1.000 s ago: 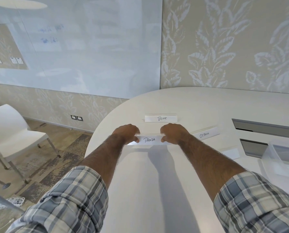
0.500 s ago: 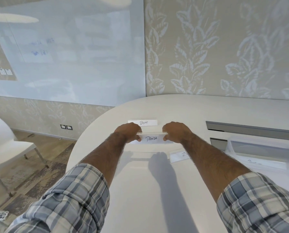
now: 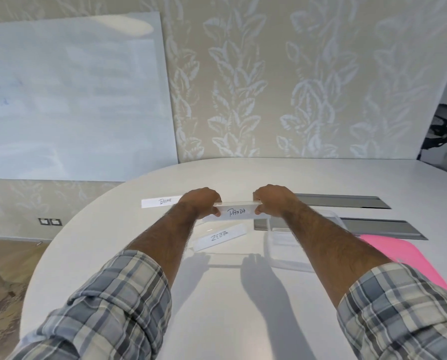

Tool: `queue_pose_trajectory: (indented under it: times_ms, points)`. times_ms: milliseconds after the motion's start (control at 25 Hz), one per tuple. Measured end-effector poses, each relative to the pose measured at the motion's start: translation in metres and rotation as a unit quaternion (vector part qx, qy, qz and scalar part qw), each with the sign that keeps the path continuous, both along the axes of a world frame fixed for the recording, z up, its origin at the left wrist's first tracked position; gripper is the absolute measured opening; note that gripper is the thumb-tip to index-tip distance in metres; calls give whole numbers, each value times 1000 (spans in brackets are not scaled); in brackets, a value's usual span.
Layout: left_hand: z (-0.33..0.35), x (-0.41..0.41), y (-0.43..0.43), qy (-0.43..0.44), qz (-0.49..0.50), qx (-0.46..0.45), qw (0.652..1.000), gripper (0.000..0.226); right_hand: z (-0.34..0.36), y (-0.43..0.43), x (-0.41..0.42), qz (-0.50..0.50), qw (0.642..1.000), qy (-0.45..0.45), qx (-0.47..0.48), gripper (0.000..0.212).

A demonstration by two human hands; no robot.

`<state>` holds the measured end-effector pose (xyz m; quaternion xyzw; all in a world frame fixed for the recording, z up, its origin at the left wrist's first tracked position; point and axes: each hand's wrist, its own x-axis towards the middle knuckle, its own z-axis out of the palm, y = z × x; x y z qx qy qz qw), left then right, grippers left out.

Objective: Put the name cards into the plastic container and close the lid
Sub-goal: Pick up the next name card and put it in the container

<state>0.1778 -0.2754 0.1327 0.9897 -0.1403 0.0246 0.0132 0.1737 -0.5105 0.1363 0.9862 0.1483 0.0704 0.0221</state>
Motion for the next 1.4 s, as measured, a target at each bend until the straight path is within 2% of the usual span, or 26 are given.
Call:
queue_pose_trajectory:
  times_ms: [320, 600, 1400]
  points:
    - [9, -12, -115, -8, -33, 3, 999, 41, 6, -113, -26, -42, 999, -3, 3, 41]
    - [-8, -16, -176, 8, -40, -10, 999, 44, -6, -168, -42, -64, 998, 9, -9, 42]
    - [-43, 15, -207, 47, -39, 1, 998, 40, -46, -195, -10, -54, 996, 62, -43, 42]
